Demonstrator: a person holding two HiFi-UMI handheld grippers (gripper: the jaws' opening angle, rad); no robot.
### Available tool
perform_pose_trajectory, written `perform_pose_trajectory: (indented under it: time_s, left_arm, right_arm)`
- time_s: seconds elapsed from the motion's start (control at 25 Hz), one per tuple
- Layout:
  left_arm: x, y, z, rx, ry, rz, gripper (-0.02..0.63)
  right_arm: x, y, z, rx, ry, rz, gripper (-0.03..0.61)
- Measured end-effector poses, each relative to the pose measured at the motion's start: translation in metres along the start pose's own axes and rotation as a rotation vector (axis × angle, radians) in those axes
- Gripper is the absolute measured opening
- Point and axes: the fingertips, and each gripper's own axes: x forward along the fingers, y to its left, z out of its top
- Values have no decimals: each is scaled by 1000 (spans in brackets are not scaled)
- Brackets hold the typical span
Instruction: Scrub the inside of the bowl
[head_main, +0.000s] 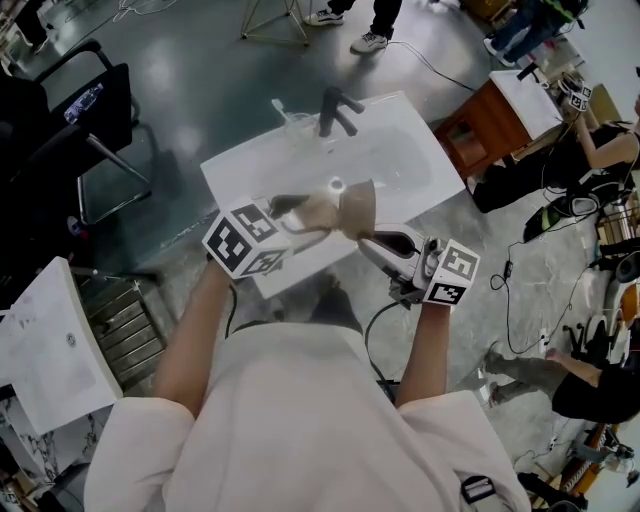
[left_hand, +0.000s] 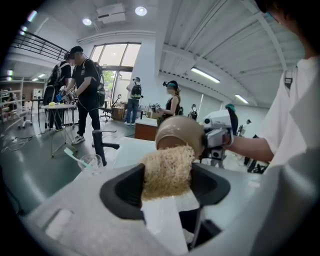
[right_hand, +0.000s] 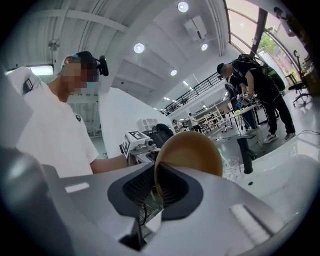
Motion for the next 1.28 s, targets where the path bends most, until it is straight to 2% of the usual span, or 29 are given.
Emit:
perform_pose_trajectory:
  time_s: [0.2, 0.4, 0.64, 0.96, 1.16, 1.28]
  left_arm:
    - [0, 4, 8, 9, -33, 13, 267]
    - [1, 11, 19, -2, -92, 63, 267]
    - [13, 15, 12, -9, -45, 80, 267]
    - [21, 6, -1, 30, 15, 64, 267]
    - [17, 0, 2, 21, -10, 47, 267]
    - [15, 1, 7, 20, -30, 52, 267]
  right_arm:
    - [-2, -2, -4, 15, 4, -1, 29]
    - [-6, 5, -2, 14, 0, 39, 34]
    - [-9, 9, 3, 11, -31, 62, 37]
    - [-13, -13, 0, 30, -52, -29, 26]
    - [-16, -22, -5, 40, -38, -76, 19]
    - [-16, -18, -6, 38, -25, -63, 20]
